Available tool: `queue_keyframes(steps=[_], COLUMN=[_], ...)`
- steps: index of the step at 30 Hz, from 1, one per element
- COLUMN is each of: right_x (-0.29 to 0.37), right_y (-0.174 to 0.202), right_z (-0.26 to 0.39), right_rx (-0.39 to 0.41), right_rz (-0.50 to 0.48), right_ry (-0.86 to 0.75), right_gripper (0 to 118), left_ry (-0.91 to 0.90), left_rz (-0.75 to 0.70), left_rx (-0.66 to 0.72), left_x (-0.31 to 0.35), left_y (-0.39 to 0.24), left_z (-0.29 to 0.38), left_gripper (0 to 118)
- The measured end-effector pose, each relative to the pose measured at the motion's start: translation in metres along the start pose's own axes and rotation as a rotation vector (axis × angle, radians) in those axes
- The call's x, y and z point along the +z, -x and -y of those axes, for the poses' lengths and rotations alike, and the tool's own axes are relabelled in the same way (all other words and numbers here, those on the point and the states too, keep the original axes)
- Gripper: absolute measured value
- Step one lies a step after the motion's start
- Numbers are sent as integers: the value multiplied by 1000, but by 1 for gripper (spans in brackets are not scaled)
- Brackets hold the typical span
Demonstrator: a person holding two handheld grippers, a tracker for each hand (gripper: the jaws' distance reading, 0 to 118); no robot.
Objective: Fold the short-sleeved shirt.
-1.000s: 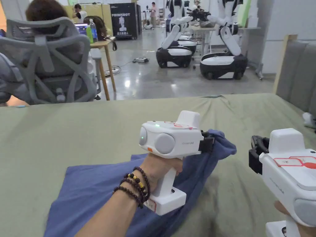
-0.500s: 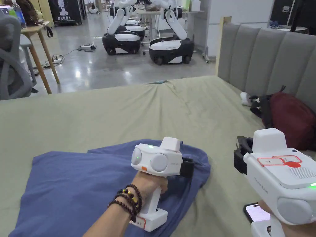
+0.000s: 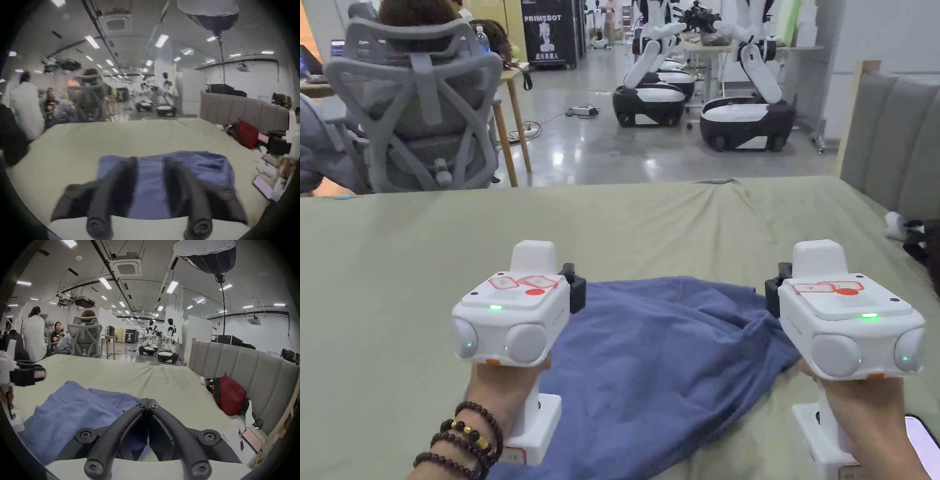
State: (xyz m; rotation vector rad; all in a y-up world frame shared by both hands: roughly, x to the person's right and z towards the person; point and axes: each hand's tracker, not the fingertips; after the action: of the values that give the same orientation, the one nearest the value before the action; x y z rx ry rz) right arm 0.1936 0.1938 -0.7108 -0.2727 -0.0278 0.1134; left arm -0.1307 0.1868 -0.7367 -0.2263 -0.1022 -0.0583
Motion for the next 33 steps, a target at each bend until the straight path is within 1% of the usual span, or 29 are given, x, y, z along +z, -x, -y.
queue_keyframes(steps=[2, 5, 7, 9, 12, 14, 16, 17, 18, 19, 20, 21, 22, 25, 26, 28, 30, 32, 33], right_x=[4, 7, 7, 3, 2, -2, -12, -16, -21, -26, -28, -34, -44, -63, -70, -82, -90, -97, -99], right_y=[9, 20, 25, 27, 29, 28, 26, 24, 22, 21, 19, 17, 15, 11, 10, 6, 3, 0, -2], right_z=[-2, -3, -4, -4, -3, 0, 7, 11, 13, 16, 20, 23, 27, 36, 39, 45, 48, 53, 56], right_rx=[-2, -4, 12, 18, 25, 26, 32, 33, 28, 18, 9, 7, 7, 14, 10, 0, -11, -14, -13], right_rz=[-17, -41, -50, -48, -60, -65, -60, -59, -60, -60, -58, -59, -58, -41, -37, -28, -20, -14, -13], right_ry=[-8, -16, -17, -17, -12, -10, 2, 13, 21, 27, 33, 39, 51, 86, 93, 105, 114, 120, 121], right_gripper=[1, 1, 1, 1, 1, 1, 1, 1, 1, 1, 1, 1, 1, 1, 1, 1, 1, 1, 1], left_ry=[-23, 9, 23, 40, 71, 111, 204, 250, 279, 299, 325, 323, 367, 471, 475, 555, 612, 620, 638], left_rz=[-59, -54, -59, -63, -19, -2, 6, 33, 33, 22, 18, 24, 6, -28, -31, -28, -20, -51, -41], left_rx=[-26, 1, 4, -5, 51, 55, 75, 84, 86, 69, 40, 36, 13, -2, 3, 6, 12, 1, 27], left_x=[14, 25, 24, 17, -5, -29, -69, -94, -115, -137, -162, -181, -197, -261, -273, -299, -316, -326, -328], left_y=[17, 38, 41, 43, 48, 52, 62, 70, 77, 81, 87, 92, 94, 106, 108, 113, 116, 116, 117], left_z=[9, 12, 12, 10, 5, -2, -9, -11, -11, -9, -7, -5, -2, 13, 18, 33, 47, 59, 63], left_gripper=[0, 0, 0, 0, 0, 1, 35, 60, 93, 113, 118, 115, 114, 114, 113, 110, 107, 108, 106])
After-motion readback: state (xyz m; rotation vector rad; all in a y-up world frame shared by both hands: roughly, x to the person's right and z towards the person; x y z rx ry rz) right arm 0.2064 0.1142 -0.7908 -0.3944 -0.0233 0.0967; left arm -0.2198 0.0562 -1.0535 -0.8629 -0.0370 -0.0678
